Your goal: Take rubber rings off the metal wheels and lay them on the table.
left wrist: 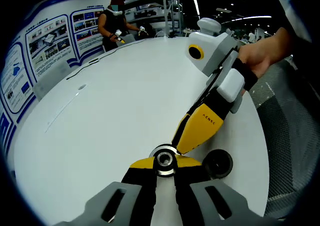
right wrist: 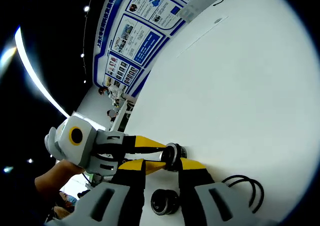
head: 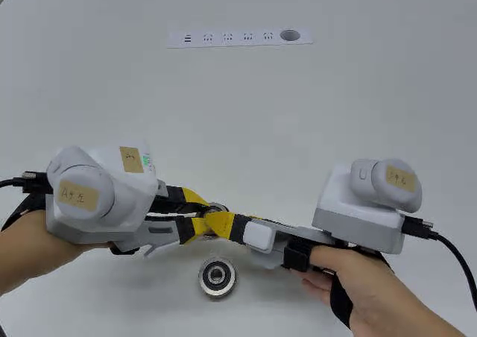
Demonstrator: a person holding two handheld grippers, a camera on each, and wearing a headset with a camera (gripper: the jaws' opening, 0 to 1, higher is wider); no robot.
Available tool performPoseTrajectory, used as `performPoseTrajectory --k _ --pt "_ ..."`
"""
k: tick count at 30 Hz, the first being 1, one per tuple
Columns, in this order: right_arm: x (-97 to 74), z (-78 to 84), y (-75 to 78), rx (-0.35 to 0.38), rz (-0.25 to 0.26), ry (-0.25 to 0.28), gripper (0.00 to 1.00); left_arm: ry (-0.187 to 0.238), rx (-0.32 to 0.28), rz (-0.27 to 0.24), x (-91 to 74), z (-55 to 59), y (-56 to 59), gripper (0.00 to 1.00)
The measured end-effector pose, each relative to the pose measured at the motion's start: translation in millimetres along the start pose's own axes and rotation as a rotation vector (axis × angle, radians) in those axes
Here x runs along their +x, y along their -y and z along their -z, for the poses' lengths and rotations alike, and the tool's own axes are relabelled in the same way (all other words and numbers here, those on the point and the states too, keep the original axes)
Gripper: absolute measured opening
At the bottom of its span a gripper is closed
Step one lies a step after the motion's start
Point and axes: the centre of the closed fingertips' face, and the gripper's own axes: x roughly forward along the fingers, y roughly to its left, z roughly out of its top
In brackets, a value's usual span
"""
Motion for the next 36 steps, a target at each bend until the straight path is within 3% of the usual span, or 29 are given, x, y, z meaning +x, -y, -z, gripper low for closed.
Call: performPoseTrajectory --k 3,22,36 --pt "1.5 -2.6 5.0 0.002 0.011 0.003 0.19 -0.002 0.002 0.0 -0.1 0.1 0.1 0.13" --pt "3.5 -2.8 18.6 0.017 0.036 -0.012 0.03 0.0 0.0 0.001 0.4 0.5 0.0 0.13" --pt "3.5 -3.3 14.0 -0.009 0.056 -0.016 0.01 0.0 0.001 0.002 0.3 0.0 0.5 0.13"
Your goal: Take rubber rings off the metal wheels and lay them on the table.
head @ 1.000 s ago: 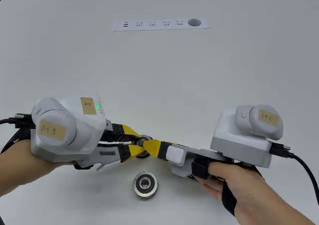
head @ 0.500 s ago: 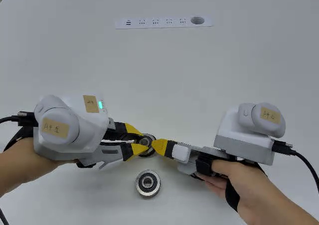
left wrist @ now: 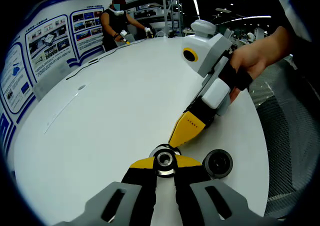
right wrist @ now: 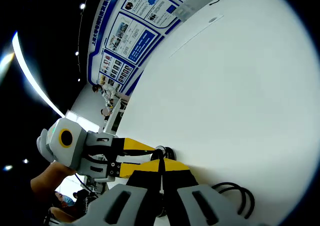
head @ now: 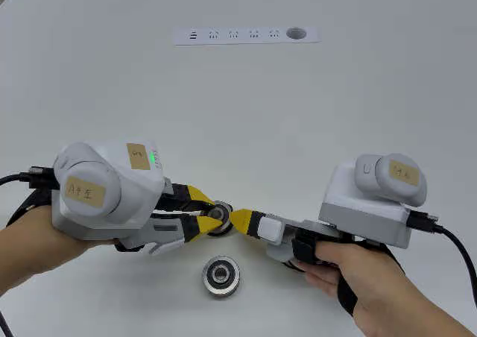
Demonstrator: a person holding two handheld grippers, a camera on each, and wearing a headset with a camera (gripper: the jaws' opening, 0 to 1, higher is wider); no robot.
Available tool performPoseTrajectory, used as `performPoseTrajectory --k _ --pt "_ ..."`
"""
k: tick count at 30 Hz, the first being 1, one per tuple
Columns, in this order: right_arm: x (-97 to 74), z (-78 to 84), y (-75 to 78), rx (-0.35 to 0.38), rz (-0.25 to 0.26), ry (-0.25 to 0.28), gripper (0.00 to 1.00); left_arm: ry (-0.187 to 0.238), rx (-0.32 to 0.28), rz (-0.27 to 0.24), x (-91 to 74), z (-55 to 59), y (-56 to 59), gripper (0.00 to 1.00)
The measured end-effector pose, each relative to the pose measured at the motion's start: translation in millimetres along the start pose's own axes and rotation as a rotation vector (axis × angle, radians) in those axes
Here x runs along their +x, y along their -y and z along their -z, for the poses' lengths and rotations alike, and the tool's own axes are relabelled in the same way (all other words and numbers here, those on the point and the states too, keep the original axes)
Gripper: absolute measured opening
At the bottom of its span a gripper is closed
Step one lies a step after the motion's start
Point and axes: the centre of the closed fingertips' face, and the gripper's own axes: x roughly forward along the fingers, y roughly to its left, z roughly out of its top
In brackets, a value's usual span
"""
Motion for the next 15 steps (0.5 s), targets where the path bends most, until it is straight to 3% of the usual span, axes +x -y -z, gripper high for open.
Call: performPoseTrajectory --k 15 --pt "3.4 -0.4 -3.7 -0.095 0.012 -0.018 0.01 -0.001 0.005 0.002 -0.5 -1.3 1.7 0.13"
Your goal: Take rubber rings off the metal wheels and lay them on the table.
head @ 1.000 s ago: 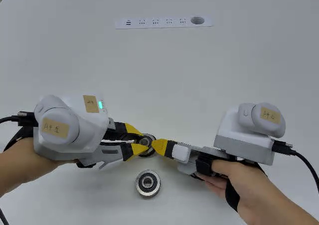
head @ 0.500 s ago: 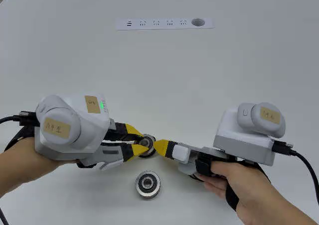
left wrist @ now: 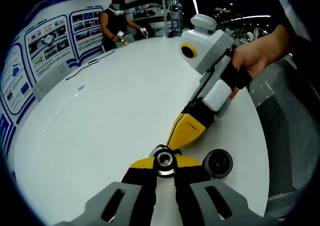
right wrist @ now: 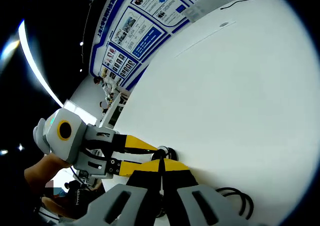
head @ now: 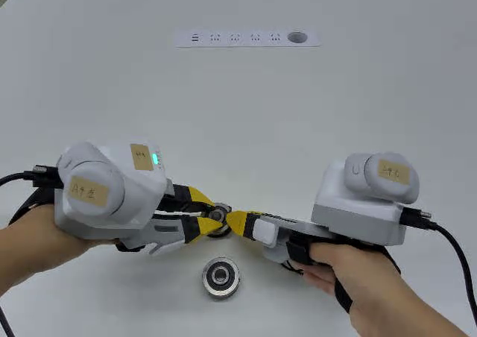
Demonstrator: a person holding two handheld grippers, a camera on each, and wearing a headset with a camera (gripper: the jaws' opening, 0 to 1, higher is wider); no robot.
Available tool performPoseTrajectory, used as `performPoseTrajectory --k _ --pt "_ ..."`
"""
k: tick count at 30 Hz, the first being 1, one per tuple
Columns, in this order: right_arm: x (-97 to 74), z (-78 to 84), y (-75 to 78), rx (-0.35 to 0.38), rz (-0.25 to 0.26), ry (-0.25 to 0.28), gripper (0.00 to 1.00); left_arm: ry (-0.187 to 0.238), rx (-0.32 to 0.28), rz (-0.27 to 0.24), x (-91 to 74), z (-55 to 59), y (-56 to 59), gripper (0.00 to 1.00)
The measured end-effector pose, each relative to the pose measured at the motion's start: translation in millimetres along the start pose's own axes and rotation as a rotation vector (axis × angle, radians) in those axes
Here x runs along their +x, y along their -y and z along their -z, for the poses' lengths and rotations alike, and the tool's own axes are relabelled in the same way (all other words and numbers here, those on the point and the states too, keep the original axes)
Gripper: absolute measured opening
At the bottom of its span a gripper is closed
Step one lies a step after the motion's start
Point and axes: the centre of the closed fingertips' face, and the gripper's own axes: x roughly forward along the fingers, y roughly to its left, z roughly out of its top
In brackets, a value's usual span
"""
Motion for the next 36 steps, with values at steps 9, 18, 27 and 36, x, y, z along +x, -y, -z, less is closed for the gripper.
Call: performPoseTrajectory --k 9,18,27,36 --pt "1.4 0.6 -2.0 -0.048 0.001 -0.007 0.01 -0.002 0.002 0.0 0.0 -0.1 0.1 0.13" --pt "5.6 -0.4 -12.5 -0.077 -0.027 -0.008 0.01 -0.002 0.001 0.0 -0.1 0.0 -0.1 0.13" --pt "3.0 -3.3 -11.8 -0.075 -0.028 -0.009 0.01 -0.003 0.001 0.0 -0.1 0.0 -0.3 0.13" --pt "0.6 -4.1 -9.9 -0.033 -0.011 0.006 0.01 -0.005 0.004 -0.007 -0.2 0.3 -0.9 0.13"
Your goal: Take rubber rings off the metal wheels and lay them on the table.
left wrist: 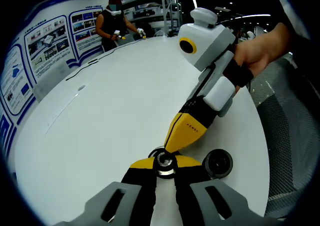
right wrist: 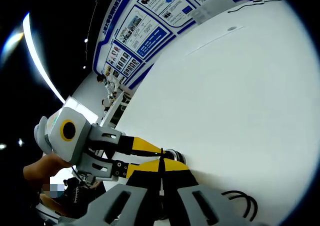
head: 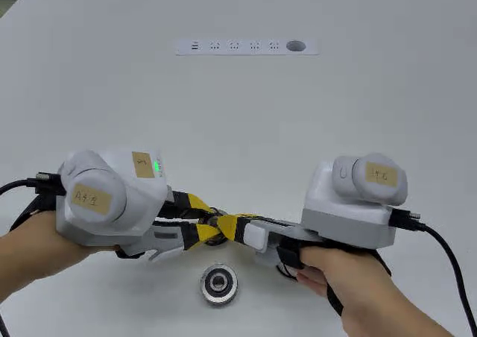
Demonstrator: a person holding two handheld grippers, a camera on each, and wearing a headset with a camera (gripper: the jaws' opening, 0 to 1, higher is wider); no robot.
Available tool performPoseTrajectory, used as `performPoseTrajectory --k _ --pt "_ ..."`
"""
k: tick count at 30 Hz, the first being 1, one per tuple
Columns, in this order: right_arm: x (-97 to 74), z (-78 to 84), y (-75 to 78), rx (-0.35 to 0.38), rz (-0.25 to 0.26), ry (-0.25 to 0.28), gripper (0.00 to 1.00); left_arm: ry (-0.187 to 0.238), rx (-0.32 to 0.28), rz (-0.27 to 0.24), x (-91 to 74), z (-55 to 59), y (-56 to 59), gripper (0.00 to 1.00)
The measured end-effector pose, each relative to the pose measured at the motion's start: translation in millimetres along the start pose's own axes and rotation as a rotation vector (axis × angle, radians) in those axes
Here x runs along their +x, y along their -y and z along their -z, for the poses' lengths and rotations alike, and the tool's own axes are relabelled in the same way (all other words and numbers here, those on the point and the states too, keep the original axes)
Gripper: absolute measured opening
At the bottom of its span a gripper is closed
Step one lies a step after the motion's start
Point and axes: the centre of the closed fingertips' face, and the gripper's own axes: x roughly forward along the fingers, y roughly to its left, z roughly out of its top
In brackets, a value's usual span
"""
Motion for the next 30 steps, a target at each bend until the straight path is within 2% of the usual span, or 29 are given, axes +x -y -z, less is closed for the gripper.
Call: performPoseTrajectory --k 8,14,18,22,30 --pt "-2.3 -1.3 2.6 0.029 0.015 0.008 0.02 -0.01 -0.015 -0.02 0.0 0.5 -1.4 0.14" --pt "-2.8 -0.6 1.0 0.039 0.018 0.01 0.02 -0.03 0.018 -0.028 -0.9 -0.1 -0.9 0.14" --pt "-2.1 -0.6 -0.2 0.042 0.016 0.01 0.02 -0.027 0.022 -0.039 -6.7 -0.7 -1.4 0.15" --pt "-0.9 0.7 -4.4 0.048 0.005 0.008 0.02 -0.006 0.005 -0.06 -15.7 -2.7 -3.1 0.17" --pt "-3.8 -3.4 -18.7 0.076 -0.04 0.028 0.02 0.016 -0.032 -0.116 -31.0 -0.8 -9.2 0.21"
